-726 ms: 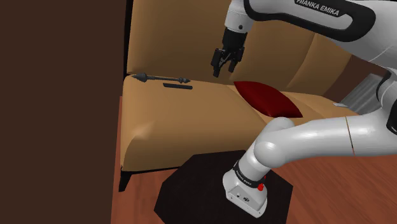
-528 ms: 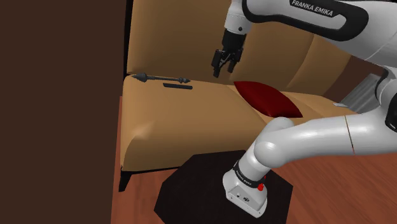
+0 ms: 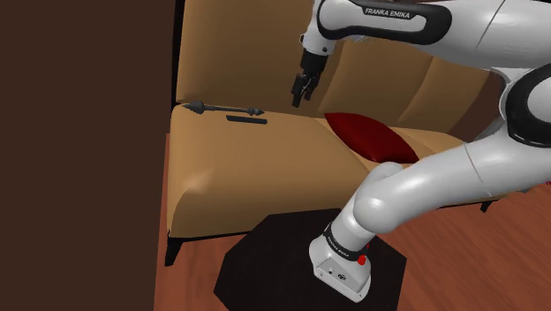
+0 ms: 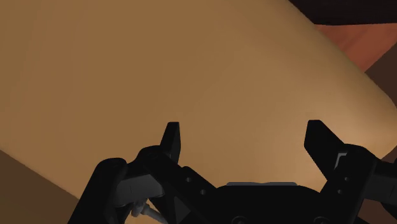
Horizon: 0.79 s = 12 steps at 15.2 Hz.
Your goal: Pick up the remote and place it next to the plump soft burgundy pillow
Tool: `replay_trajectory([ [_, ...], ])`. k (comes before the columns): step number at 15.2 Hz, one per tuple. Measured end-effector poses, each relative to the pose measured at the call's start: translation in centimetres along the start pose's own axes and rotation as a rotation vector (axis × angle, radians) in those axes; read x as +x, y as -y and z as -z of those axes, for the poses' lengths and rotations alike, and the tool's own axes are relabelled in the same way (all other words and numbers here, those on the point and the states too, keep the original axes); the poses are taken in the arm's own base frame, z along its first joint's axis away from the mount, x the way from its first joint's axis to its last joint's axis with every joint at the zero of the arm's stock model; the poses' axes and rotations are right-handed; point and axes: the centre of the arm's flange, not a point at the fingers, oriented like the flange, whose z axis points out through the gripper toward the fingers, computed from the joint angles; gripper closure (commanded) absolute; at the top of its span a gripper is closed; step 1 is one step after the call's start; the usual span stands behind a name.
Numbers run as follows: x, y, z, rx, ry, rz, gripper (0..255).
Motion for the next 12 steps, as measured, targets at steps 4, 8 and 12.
replay_trajectory([
  [4,3.4,-3.7,-2.5,0.035,0.005,0.124,0],
  [8,7.1,-7.2,-5.3,0.069,0.011,0.247,0],
  [12,11.4,-10.0,-7.8,0.102,0.015,0.371,0],
])
